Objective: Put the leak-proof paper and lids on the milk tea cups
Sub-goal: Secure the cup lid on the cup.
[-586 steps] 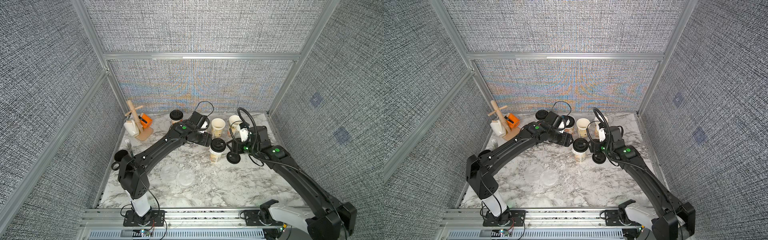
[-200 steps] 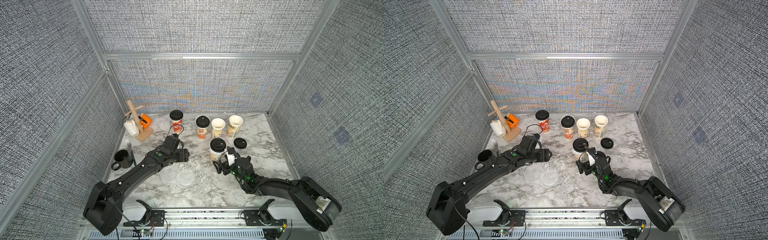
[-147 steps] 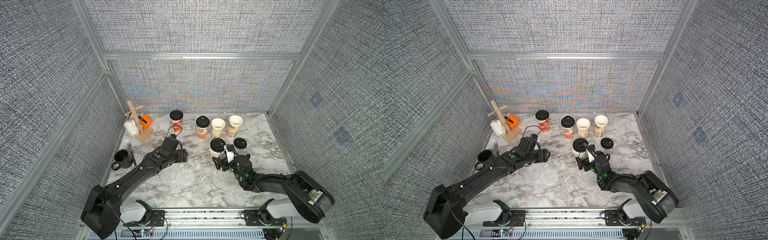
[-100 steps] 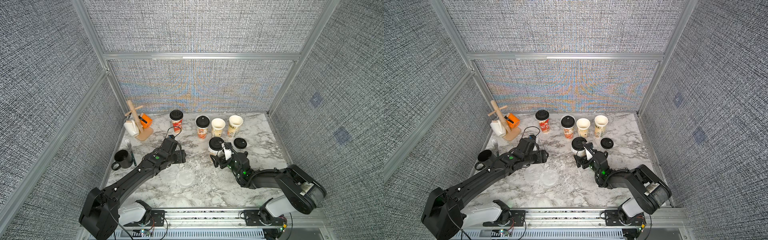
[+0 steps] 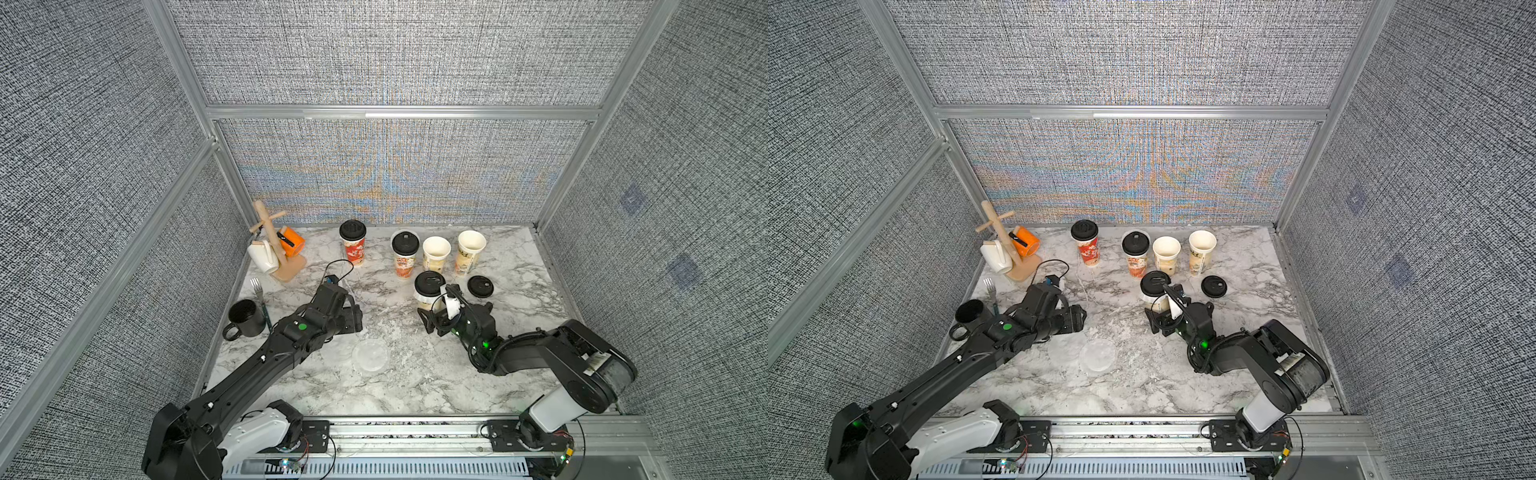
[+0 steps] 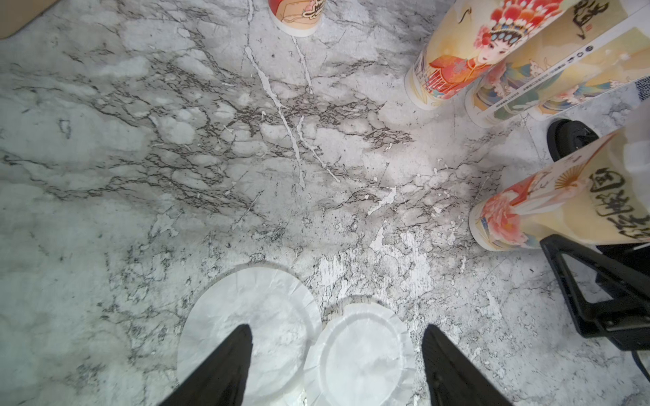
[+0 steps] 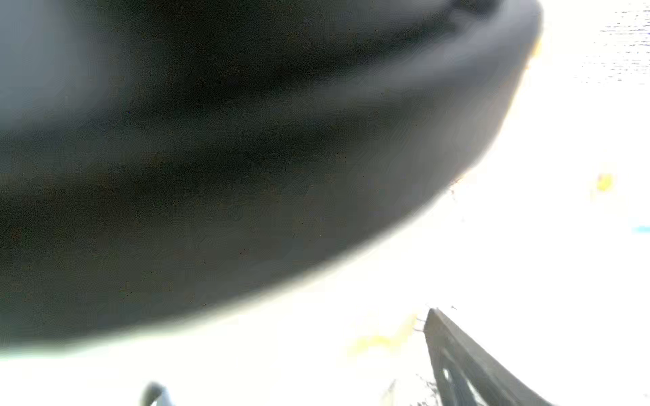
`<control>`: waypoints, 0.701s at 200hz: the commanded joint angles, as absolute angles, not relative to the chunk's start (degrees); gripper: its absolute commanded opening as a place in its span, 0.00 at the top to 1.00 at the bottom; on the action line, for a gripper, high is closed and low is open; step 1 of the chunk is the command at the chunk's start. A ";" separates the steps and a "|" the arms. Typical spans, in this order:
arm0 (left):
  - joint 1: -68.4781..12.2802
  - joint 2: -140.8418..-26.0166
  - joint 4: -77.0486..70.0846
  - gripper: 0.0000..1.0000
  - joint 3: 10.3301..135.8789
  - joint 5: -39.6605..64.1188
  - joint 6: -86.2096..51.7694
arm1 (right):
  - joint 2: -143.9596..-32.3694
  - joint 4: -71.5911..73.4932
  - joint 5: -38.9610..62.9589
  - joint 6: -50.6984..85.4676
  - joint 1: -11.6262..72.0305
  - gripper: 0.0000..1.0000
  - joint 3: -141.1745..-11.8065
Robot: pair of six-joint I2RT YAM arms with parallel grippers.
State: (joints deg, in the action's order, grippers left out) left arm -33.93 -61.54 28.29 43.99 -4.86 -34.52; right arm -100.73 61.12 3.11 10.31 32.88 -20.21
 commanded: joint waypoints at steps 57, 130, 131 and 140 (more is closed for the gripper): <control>-33.84 -58.44 30.75 0.22 43.10 -7.13 -34.72 | -98.36 69.79 0.51 12.92 33.08 0.02 -14.57; -33.88 -57.80 29.77 0.22 42.21 -5.01 -34.11 | -83.89 56.53 -3.18 14.21 35.23 0.05 -8.09; -33.86 -57.82 29.69 0.22 42.15 -5.01 -34.11 | -83.65 56.35 -3.57 14.40 35.24 0.05 -8.00; -33.84 -58.20 29.04 0.23 42.10 -4.42 -33.81 | -81.55 54.15 -5.88 16.34 35.23 0.06 -7.44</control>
State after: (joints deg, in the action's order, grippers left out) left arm -33.93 -57.65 30.41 42.24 -5.91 -34.68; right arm -85.30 59.44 -0.32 12.58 35.18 -8.62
